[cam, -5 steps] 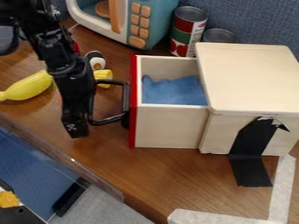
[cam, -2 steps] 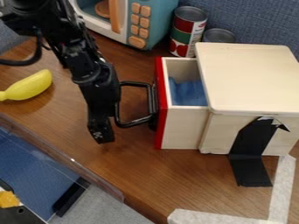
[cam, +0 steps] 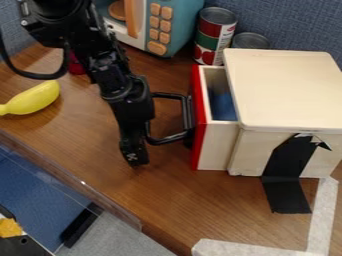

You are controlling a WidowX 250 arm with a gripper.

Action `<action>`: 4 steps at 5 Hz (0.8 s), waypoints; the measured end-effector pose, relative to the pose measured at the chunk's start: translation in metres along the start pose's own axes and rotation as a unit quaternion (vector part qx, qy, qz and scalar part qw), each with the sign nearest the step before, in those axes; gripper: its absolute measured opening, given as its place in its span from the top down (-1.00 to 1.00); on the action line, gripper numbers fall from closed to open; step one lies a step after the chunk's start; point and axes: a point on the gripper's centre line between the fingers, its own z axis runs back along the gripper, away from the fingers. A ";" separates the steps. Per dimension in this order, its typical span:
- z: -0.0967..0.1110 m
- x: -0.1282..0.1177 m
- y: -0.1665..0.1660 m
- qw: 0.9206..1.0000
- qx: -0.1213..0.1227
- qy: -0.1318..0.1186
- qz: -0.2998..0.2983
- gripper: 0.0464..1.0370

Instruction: Close the drawer

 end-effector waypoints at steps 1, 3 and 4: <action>0.002 0.016 -0.006 1.000 -0.013 -0.014 -0.001 -0.93; 0.003 0.033 -0.004 1.000 -0.009 -0.027 0.004 -0.93; -0.008 0.036 -0.009 0.999 -0.029 -0.027 0.012 -0.93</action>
